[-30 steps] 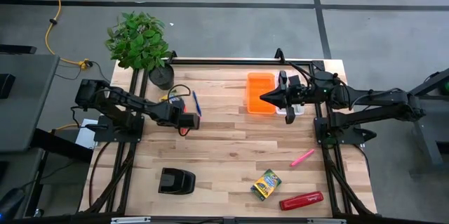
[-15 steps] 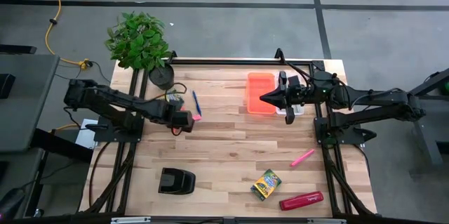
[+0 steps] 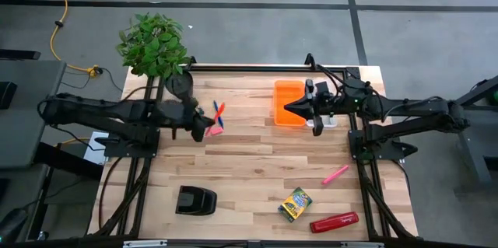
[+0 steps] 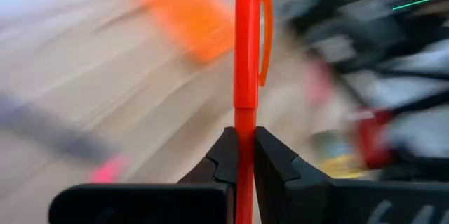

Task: Pack school essentials
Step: Put the orange pen into the orange supply box

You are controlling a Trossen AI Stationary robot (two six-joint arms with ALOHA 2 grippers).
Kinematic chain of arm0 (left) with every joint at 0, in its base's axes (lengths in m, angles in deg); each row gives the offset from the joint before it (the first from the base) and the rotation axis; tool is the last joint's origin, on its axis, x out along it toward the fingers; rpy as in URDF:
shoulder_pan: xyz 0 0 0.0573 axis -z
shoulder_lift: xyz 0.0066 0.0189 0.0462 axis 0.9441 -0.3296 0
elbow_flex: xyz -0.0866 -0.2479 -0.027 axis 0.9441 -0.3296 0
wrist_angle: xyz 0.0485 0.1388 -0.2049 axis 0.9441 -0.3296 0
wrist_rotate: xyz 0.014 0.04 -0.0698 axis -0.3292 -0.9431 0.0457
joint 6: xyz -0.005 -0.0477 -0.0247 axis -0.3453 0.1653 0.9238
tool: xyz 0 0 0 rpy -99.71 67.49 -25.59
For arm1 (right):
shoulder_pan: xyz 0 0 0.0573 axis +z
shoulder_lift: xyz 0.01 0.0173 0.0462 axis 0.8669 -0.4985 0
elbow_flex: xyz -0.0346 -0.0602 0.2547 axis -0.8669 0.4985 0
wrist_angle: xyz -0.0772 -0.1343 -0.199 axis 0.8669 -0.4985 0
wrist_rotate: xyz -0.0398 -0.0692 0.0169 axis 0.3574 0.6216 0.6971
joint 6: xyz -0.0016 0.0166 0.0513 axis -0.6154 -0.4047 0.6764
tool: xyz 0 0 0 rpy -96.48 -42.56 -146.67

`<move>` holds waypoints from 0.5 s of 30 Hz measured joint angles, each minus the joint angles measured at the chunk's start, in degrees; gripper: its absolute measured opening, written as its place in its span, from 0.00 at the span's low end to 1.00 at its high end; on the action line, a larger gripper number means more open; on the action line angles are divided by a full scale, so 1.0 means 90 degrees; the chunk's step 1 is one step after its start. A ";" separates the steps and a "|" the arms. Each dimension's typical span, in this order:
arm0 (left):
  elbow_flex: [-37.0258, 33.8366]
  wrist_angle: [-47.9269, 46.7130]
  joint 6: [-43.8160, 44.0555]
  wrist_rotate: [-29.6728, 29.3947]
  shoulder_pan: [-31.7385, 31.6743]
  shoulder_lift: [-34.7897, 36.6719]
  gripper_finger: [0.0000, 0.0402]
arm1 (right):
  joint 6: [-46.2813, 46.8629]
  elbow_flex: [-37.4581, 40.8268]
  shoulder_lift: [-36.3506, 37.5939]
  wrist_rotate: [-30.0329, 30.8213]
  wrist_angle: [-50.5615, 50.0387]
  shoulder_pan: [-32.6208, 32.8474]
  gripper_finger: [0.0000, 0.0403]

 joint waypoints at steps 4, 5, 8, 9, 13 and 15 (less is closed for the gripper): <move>0.0001 0.1730 -0.0515 0.0635 -0.0007 -0.0008 0.01 | 0.0315 0.0000 -0.0507 -0.0003 0.0710 -0.0002 0.00; 0.0003 0.2032 -0.0607 0.0697 -0.0020 -0.0033 0.01 | 0.0441 0.0000 -0.0639 -0.0003 0.0930 -0.0002 0.00; 0.0137 0.2215 -0.0722 0.0623 -0.0067 -0.0146 0.01 | 0.0874 0.0000 -0.1024 -0.0008 0.1679 0.0001 0.00; 0.0207 0.2179 -0.0776 0.0620 -0.0094 -0.0191 0.01 | 0.1006 0.0000 -0.1136 -0.0024 0.1915 0.0001 0.00; 0.0444 0.2431 -0.0888 0.0970 -0.0245 -0.0373 0.01 | 0.1378 -0.0089 -0.1539 -0.0054 0.2405 0.0099 0.01; 0.0551 0.2652 -0.0910 0.1276 -0.0314 -0.0508 0.01 | 0.1372 -0.0322 -0.1743 -0.0056 0.2356 0.0209 0.06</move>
